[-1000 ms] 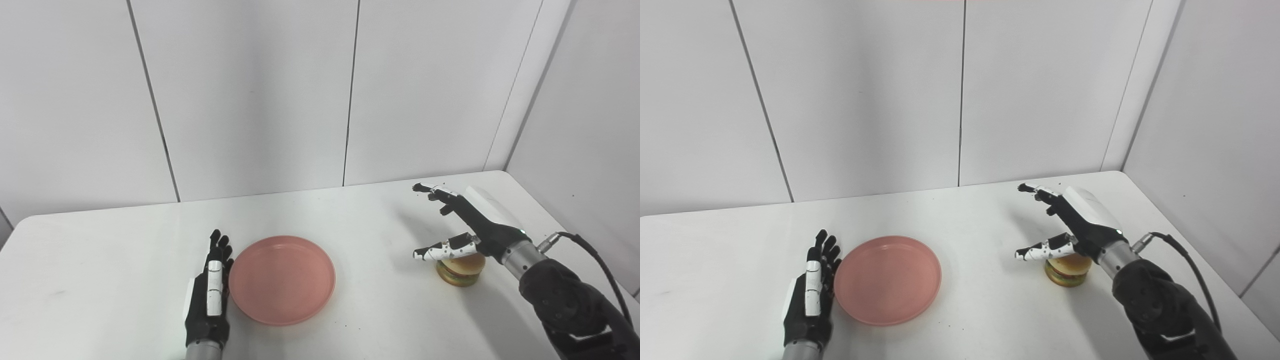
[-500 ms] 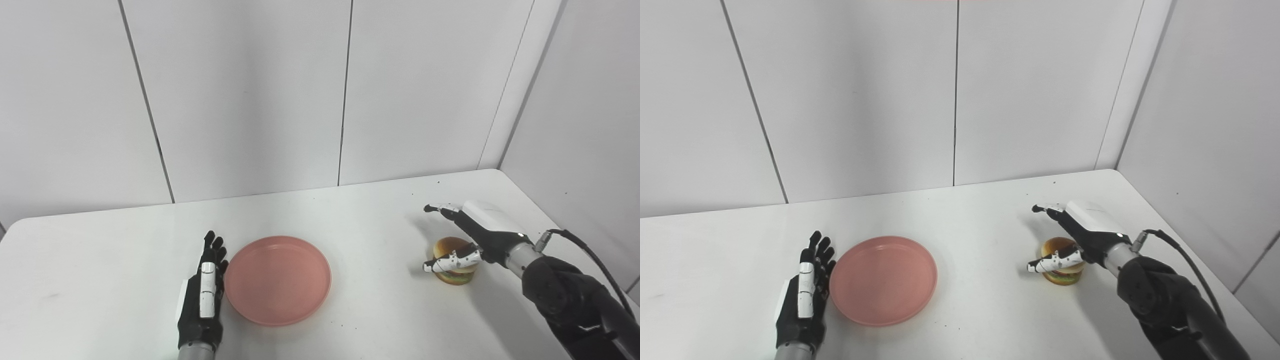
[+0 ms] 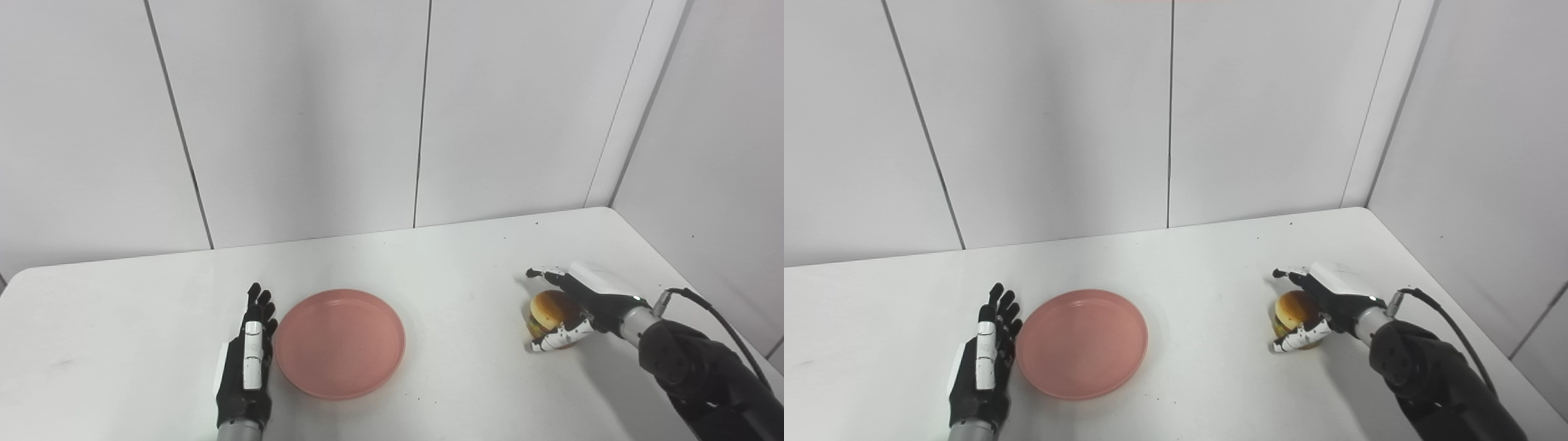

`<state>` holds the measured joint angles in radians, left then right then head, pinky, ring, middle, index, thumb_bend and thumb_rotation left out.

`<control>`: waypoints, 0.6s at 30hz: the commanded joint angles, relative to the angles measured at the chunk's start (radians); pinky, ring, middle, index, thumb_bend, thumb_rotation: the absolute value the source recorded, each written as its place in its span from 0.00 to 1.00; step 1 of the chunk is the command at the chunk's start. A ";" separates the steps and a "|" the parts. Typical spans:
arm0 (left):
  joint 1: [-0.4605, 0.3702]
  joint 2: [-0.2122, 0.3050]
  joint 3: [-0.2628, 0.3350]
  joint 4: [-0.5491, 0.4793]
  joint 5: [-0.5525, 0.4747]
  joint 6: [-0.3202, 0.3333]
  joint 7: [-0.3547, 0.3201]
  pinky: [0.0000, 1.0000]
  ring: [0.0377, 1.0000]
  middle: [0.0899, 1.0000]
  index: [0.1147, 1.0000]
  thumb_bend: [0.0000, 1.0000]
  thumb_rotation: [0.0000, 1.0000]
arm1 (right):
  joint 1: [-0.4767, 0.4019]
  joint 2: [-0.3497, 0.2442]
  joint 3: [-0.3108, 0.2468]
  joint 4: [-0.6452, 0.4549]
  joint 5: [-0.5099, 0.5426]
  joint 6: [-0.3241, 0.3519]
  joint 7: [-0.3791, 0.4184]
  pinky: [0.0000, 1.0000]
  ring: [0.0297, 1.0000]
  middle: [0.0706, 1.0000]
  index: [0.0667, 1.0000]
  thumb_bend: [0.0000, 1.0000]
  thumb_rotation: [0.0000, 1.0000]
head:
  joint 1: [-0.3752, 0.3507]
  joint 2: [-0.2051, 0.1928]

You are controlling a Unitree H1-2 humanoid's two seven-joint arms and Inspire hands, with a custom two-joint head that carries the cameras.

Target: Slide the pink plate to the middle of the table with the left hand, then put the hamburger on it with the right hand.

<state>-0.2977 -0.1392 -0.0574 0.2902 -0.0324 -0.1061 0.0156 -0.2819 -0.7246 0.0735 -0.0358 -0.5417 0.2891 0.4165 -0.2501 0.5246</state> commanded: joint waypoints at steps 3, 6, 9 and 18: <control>0.044 0.012 0.005 0.024 0.007 -0.005 0.000 1.00 1.00 1.00 1.00 0.74 1.00 | -0.033 -0.007 -0.022 0.003 0.023 -0.005 -0.024 0.87 0.93 0.92 0.83 0.79 0.10 | 0.002 0.002; 0.046 0.009 0.007 0.016 0.009 0.010 0.006 1.00 1.00 1.00 1.00 0.75 1.00 | -0.034 0.000 -0.028 0.015 0.030 -0.028 -0.042 0.78 0.85 0.86 0.80 0.78 0.05 | 0.004 0.003; 0.046 0.008 0.006 0.020 0.016 -0.002 0.009 1.00 1.00 1.00 1.00 0.74 1.00 | -0.030 -0.002 -0.027 0.028 0.025 -0.082 -0.083 0.64 0.71 0.77 0.76 0.77 0.01 | 0.006 0.003; 0.048 -0.001 0.007 0.014 0.022 0.009 0.011 1.00 1.00 1.00 1.00 0.75 1.00 | -0.034 0.056 -0.062 0.047 0.019 -0.144 -0.249 0.43 0.47 0.44 0.47 0.52 0.00 | 0.017 0.006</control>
<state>-0.2960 -0.1467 -0.0545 0.2841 -0.0138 -0.0997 0.0199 -0.2817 -0.6586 0.0398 0.0236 -0.5285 0.1935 0.2209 -0.2347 0.5292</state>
